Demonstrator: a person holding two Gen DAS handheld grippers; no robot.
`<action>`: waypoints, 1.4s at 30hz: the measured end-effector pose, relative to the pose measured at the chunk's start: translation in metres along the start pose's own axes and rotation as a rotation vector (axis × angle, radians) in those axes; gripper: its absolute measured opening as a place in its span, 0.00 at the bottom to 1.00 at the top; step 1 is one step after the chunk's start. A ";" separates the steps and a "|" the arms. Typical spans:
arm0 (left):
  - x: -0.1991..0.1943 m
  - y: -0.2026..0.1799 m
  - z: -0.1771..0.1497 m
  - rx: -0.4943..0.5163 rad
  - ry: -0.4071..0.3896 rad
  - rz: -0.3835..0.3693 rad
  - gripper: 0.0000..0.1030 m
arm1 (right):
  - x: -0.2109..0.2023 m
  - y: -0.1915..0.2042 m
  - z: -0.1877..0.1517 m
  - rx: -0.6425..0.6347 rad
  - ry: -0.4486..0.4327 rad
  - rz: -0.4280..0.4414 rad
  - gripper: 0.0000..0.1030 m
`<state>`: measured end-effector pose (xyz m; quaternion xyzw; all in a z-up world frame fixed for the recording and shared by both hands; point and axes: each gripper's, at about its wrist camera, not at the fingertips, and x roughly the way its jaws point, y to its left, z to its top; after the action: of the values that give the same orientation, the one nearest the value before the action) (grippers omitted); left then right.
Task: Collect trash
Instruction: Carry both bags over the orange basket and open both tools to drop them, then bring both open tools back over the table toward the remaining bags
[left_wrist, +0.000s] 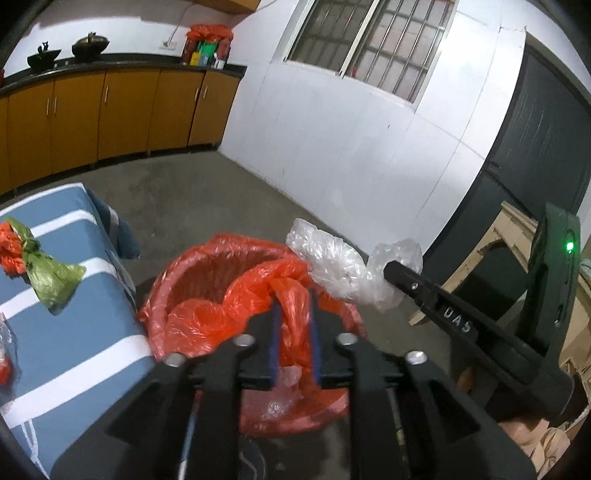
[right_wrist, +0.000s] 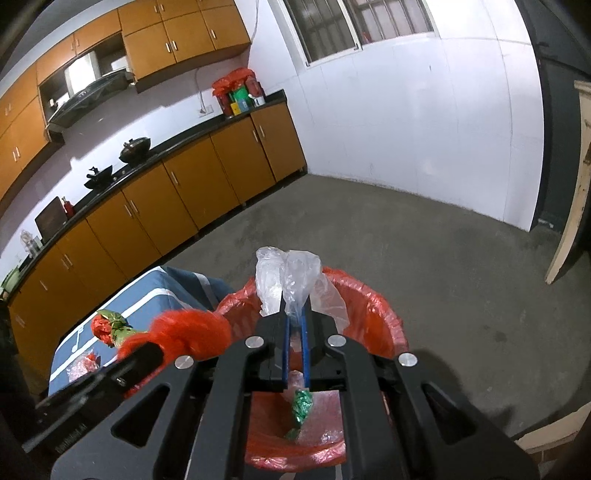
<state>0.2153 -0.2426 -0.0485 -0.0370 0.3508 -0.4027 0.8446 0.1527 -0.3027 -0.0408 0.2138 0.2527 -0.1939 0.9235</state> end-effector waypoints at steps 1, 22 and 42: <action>0.001 0.003 -0.002 -0.005 0.004 0.005 0.29 | 0.001 -0.003 -0.001 0.002 0.006 0.001 0.17; -0.063 0.069 -0.023 -0.093 -0.088 0.283 0.62 | 0.002 0.017 -0.014 -0.090 0.020 0.000 0.36; -0.199 0.192 -0.075 -0.273 -0.240 0.687 0.73 | 0.046 0.174 -0.048 -0.390 0.137 0.261 0.36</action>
<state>0.2088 0.0434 -0.0587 -0.0765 0.2918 -0.0389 0.9526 0.2520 -0.1450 -0.0521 0.0749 0.3179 -0.0057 0.9452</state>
